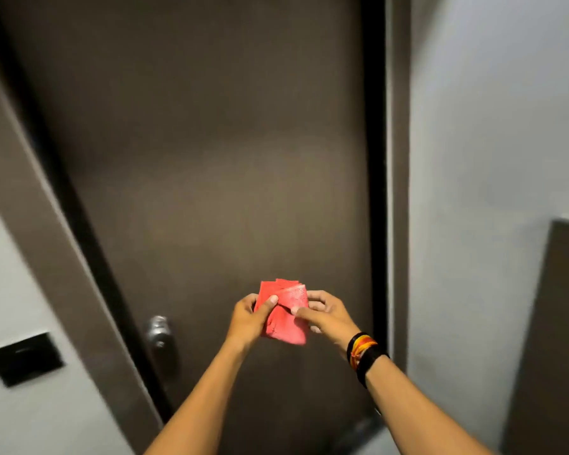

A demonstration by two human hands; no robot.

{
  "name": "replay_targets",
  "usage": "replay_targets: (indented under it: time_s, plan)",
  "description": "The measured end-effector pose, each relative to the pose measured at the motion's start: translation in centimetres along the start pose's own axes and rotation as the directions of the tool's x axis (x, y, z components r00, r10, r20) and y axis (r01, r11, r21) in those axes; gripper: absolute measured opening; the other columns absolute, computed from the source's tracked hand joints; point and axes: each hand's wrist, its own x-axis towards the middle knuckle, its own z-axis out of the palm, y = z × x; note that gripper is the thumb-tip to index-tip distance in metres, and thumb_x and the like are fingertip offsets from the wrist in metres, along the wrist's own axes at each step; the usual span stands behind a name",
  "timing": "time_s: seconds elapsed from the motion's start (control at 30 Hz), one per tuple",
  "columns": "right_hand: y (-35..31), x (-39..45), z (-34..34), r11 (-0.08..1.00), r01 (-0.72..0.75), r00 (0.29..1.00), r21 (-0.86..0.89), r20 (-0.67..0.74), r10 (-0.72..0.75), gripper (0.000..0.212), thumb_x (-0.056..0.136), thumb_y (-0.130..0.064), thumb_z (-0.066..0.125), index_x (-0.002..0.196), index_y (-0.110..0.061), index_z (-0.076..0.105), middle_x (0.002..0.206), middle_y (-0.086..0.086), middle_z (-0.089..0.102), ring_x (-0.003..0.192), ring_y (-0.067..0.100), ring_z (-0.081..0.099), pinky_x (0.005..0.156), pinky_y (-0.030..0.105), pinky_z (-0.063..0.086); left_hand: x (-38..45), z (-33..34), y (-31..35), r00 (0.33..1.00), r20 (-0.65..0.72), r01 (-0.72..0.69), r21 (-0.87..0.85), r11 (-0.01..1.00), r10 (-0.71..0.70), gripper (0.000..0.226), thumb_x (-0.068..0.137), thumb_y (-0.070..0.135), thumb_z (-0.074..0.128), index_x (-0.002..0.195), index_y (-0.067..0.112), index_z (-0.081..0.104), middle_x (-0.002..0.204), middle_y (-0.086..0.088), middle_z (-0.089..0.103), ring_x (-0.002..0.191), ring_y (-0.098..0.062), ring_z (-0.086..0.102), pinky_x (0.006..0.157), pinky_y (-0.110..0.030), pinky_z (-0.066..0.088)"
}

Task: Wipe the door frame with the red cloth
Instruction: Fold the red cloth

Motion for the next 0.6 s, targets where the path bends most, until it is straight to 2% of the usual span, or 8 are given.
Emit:
replay_targets:
  time_s: [0.07,0.13,0.23,0.33,0.4,0.47,0.53,0.6]
  plan:
    - [5.0,-1.4,-6.2,0.995,-0.083,0.991,-0.058,-0.107,0.076,0.041,0.082,0.007,0.070,0.120,-0.004,0.059,0.108,0.013,0.072,0.088,0.017,0.070,0.066,0.017,0.055,-1.1,7.9,-3.8,0.992,0.084,0.098,-0.001,0.995,-0.097,0.029,0.087,0.033,0.077,0.078,0.008,0.065,0.071,-0.005,0.067,0.062,-0.015,0.059,0.063,-0.032,0.049]
    - [9.7,-3.1,-10.7,0.986,-0.161,0.965,-0.041,-0.214,0.149,0.037,0.080,0.013,0.065,0.115,0.000,0.060,0.103,0.018,0.072,0.092,0.026,0.069,0.076,0.028,0.059,-2.5,13.7,-7.2,0.976,0.114,0.186,0.005,0.983,-0.185,0.035,0.079,0.040,0.078,0.075,0.009,0.064,0.069,-0.006,0.064,0.062,-0.016,0.056,0.060,-0.031,0.046]
    - [19.3,-7.0,-20.1,0.943,-0.331,0.837,0.025,-0.455,0.305,0.026,0.078,0.009,0.068,0.090,-0.014,0.065,0.090,0.012,0.072,0.088,0.028,0.069,0.083,0.040,0.059,-6.9,26.0,-14.2,0.894,0.296,0.329,0.076,0.941,-0.337,0.043,0.069,0.049,0.083,0.079,0.010,0.066,0.075,-0.008,0.067,0.065,-0.018,0.061,0.061,-0.031,0.050]
    - [27.7,-11.5,-26.5,0.876,-0.476,0.674,0.076,-0.608,0.419,0.025,0.070,-0.001,0.077,0.073,-0.022,0.064,0.084,0.008,0.073,0.081,0.025,0.069,0.088,0.043,0.060,-11.8,34.1,-19.4,0.779,0.421,0.456,0.129,0.880,-0.465,0.025,0.083,0.016,0.083,0.100,0.004,0.068,0.085,-0.009,0.071,0.069,-0.020,0.068,0.053,-0.029,0.059]
    - [33.3,-14.7,-30.2,0.819,-0.562,0.570,0.114,-0.664,0.484,0.025,0.070,-0.002,0.078,0.070,-0.022,0.063,0.085,0.009,0.073,0.080,0.025,0.068,0.089,0.045,0.060,-15.0,39.6,-24.0,0.725,0.462,0.472,0.208,0.857,-0.512,0.023,0.081,0.010,0.082,0.101,0.007,0.071,0.091,-0.012,0.074,0.077,-0.029,0.071,0.068,-0.042,0.065]
    - [37.3,-17.4,-33.0,0.757,-0.641,0.471,0.130,-0.712,0.521,0.023,0.076,0.002,0.074,0.075,-0.018,0.064,0.089,0.010,0.070,0.082,0.024,0.064,0.090,0.045,0.058,-18.1,43.6,-28.2,0.666,0.485,0.510,0.259,0.821,-0.567,0.022,0.072,0.014,0.084,0.089,0.019,0.070,0.095,-0.013,0.076,0.089,-0.035,0.074,0.085,-0.051,0.063]
    - [40.5,-19.4,-35.0,0.670,-0.729,0.395,0.139,-0.715,0.577,0.011,0.082,-0.004,0.069,0.087,-0.013,0.068,0.093,0.009,0.068,0.086,0.022,0.061,0.093,0.042,0.056,-20.8,46.8,-31.5,0.628,0.487,0.536,0.296,0.791,-0.608,0.026,0.070,0.010,0.082,0.083,0.025,0.066,0.097,-0.011,0.075,0.097,-0.035,0.074,0.090,-0.051,0.061]
    - [44.4,-20.8,-37.0,0.592,-0.798,0.343,0.111,-0.724,0.598,0.012,0.089,-0.010,0.063,0.078,-0.014,0.064,0.092,0.011,0.065,0.089,0.024,0.061,0.093,0.041,0.054,-23.1,49.7,-33.4,0.606,0.508,0.519,0.330,0.789,-0.612,0.032,0.073,0.001,0.077,0.088,0.027,0.066,0.097,-0.007,0.073,0.097,-0.032,0.072,0.092,-0.048,0.061]
